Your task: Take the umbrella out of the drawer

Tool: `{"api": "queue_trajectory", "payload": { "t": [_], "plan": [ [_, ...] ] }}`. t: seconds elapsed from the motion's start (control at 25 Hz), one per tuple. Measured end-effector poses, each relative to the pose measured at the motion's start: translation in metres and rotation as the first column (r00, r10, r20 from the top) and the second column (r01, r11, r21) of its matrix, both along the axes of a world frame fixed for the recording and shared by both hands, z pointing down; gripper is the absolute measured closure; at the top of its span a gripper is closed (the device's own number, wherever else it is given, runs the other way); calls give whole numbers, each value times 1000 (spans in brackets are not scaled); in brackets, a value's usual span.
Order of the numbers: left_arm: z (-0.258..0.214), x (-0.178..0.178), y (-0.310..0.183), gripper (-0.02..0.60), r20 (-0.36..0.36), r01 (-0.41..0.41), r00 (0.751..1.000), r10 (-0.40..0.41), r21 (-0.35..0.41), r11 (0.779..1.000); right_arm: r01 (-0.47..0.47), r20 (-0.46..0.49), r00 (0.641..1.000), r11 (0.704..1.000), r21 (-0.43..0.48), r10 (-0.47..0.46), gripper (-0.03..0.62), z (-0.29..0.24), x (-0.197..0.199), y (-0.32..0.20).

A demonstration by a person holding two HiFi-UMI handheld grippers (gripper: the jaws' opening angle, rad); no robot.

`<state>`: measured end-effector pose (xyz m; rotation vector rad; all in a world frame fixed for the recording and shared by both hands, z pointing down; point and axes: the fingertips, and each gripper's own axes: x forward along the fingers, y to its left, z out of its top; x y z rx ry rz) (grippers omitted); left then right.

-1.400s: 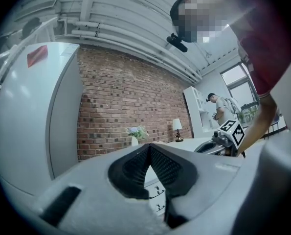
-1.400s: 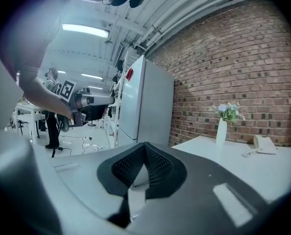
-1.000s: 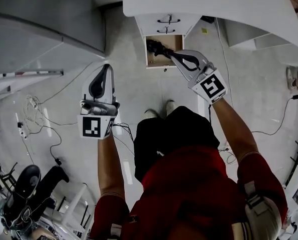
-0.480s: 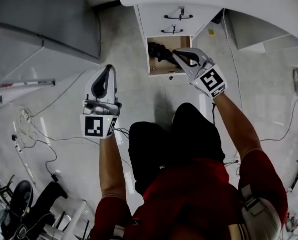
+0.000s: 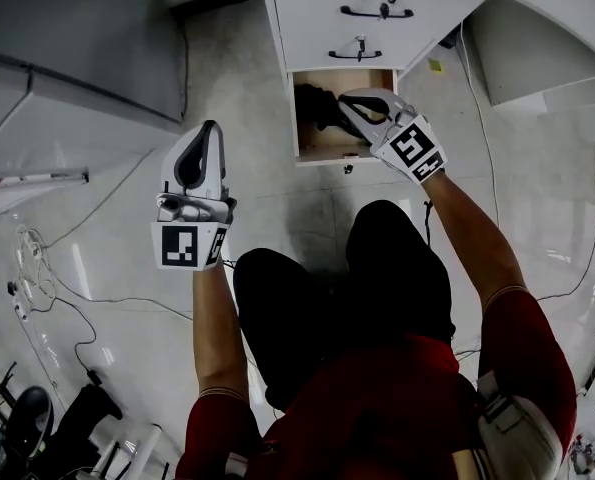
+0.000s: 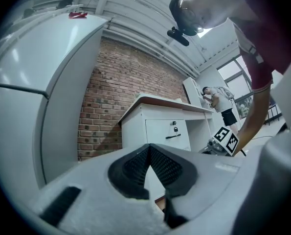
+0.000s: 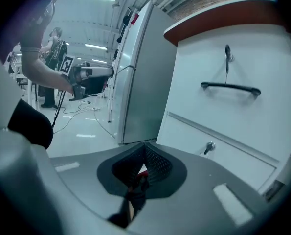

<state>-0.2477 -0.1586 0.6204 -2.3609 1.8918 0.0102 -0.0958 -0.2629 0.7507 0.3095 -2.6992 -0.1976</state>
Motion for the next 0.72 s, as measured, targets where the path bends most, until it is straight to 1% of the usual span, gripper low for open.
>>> {"api": "queue_trajectory", "payload": {
  "t": [0.16,0.28,0.4,0.6,0.72],
  "plan": [
    [40,-1,-9,578,-7,3,1000,-3,20,1000,14,-49,999,1000,16,-13,580,50,-8,-15],
    [72,0,-16,578,-10,4,1000,-3,17,1000,21,-86,996,1000,13,-20,578,86,-11,-24],
    [98,0,-20,578,-22,11,1000,-11,16,1000,24,-122,992,1000,-2,-24,550,119,-12,-29],
    [125,1,-24,578,-52,26,998,-25,23,999,38,-191,981,999,-35,-44,468,165,-13,-32],
    [137,1,-24,578,-66,39,997,-37,30,999,42,-230,972,997,-61,-55,395,195,-15,-35]
  ]
}}
